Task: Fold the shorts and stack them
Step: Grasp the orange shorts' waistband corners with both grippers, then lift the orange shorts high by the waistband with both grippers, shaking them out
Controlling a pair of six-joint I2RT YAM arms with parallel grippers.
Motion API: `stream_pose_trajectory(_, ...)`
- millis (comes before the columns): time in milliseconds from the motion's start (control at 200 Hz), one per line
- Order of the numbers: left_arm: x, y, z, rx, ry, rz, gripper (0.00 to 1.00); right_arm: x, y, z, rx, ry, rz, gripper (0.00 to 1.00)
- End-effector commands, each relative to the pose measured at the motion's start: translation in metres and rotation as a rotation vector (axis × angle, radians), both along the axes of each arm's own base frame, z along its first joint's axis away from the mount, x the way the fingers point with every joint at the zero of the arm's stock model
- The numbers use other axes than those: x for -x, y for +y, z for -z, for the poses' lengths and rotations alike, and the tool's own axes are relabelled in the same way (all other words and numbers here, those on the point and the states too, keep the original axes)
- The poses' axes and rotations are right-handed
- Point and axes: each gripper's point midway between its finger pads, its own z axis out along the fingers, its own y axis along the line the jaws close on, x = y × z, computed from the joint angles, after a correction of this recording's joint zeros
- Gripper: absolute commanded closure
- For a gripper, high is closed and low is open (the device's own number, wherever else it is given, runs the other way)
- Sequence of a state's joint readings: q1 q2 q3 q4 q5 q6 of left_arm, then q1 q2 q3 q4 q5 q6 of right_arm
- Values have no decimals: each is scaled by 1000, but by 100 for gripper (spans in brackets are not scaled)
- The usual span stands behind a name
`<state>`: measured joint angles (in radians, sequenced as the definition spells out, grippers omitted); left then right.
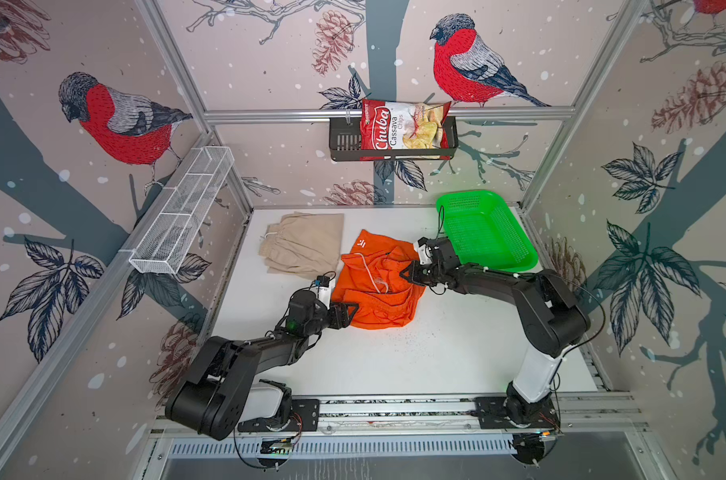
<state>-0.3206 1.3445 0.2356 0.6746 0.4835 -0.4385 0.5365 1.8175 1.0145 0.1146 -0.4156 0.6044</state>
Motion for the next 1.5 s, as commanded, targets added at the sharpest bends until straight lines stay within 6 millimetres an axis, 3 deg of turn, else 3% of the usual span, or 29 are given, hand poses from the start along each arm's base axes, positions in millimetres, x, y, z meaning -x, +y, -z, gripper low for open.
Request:
stream_pose_trajectory(0, -4, -13, -25, 72, -92, 63, 40, -2, 3, -10, -32, -22, -9, 86)
stream_pose_trajectory(105, -5, -15, -33, 80, -118, 74, 61, -8, -1, -21, -56, -42, 17, 86)
stream_pose_trajectory(230, -4, -17, -54, 83, -160, 91, 78, -14, -6, -51, -100, -98, 43, 89)
stream_pose_trajectory(395, -9, -11, -108, 38, -280, 67, 100, -17, -21, -112, -128, -215, 90, 91)
stream_pose_trajectory(515, -5, -5, -163, 14, -421, 53, 100, -14, -42, -167, -160, -328, 146, 93)
stream_pose_trajectory(690, 5, 5, -249, -73, -643, 45, 100, 2, -69, -267, -239, -534, 193, 97)
stream_pose_trajectory(705, 6, 6, -257, -80, -659, 47, 100, 8, -72, -283, -254, -570, 194, 97)
stream_pose_trajectory(841, 8, 9, -316, -161, -770, 61, 100, 37, -88, -363, -330, -732, 205, 99)
stream_pose_trajectory(986, 18, 14, -376, -175, -895, 42, 100, 78, -98, -427, -406, -858, 210, 99)
stream_pose_trajectory(1081, 25, 17, -405, -171, -964, 23, 100, 98, -101, -448, -447, -873, 222, 100)
stream_pose_trajectory(1261, 36, 21, -433, -203, -1022, 29, 100, 129, -96, -469, -507, -873, 192, 100)
stream_pose_trajectory(1361, 43, 24, -442, -198, -1042, 22, 100, 139, -94, -471, -515, -867, 181, 100)
stream_pose_trajectory(1496, 48, 28, -447, -190, -1052, 2, 100, 137, -98, -463, -479, -848, 217, 100)
